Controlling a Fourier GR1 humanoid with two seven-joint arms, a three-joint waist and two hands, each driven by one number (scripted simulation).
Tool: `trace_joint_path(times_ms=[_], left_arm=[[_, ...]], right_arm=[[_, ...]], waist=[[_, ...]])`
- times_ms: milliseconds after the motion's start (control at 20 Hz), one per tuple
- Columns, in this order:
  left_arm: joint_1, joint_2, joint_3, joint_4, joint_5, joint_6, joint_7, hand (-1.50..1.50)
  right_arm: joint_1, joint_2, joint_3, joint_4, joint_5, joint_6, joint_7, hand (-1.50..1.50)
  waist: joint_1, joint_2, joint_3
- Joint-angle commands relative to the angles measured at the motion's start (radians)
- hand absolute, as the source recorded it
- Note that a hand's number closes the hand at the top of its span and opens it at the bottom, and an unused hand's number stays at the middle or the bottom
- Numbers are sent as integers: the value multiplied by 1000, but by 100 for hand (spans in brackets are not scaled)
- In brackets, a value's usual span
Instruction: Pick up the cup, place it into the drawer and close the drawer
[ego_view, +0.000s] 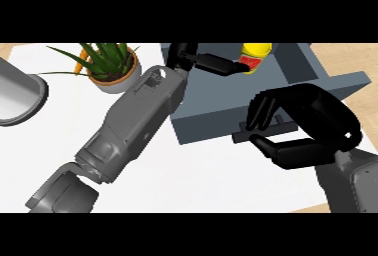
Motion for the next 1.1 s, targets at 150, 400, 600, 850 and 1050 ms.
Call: trace_joint_path(times_ms=[150,400,600,850,1050], left_arm=[[22,0,18,16,65,27,-118,-150],[-8,0,35,16,110,57,-96,-150],[5,0,71,28,121,2,-130,-150],[135,0,39,-58,141,-12,-180,-150],[185,30,59,-86,127,-60,-197,-150]], right_arm=[[60,-160,116,-24,84,175,95,150],[86,-203,166,-27,398,114,15,-150],[95,-142,207,65,549,-16,9,-150],[122,-113,321,276,721,-79,-90,-150],[14,-107,330,573,795,-109,-248,-150]], waist=[[64,-18,0],[122,-30,2],[172,-33,1],[202,-42,0],[235,-38,1]])
